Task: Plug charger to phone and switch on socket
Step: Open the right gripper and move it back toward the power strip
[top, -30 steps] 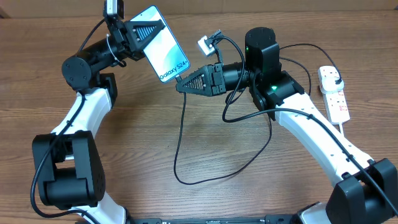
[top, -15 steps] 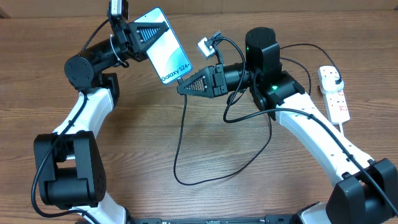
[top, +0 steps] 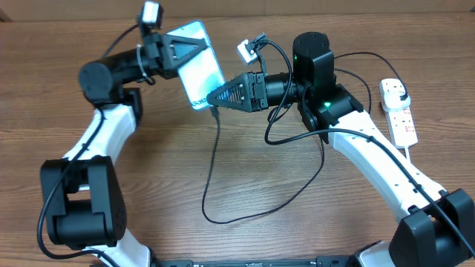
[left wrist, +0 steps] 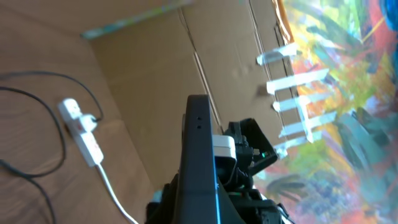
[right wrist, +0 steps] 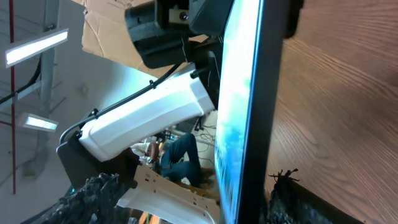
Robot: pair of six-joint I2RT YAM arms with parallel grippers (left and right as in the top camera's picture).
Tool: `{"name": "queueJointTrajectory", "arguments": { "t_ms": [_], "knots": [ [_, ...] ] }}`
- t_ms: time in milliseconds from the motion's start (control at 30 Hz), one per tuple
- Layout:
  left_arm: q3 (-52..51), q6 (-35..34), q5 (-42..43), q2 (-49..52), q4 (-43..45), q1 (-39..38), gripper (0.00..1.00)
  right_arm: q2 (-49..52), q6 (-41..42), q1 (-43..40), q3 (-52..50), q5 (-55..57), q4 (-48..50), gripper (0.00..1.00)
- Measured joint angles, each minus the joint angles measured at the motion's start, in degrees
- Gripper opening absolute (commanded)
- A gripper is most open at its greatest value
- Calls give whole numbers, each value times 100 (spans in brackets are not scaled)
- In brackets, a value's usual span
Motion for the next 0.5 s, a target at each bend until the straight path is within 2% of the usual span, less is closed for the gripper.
{"name": "queueJointTrajectory", "arguments": {
  "t_ms": [200, 500],
  "knots": [
    [0, 20, 256, 0, -9, 378, 4, 0, -7, -337, 0, 203, -376, 82],
    [0, 162, 472, 0, -15, 372, 4, 0, -619, -1172, 33, 1698, -3003, 82]
  ]
}}
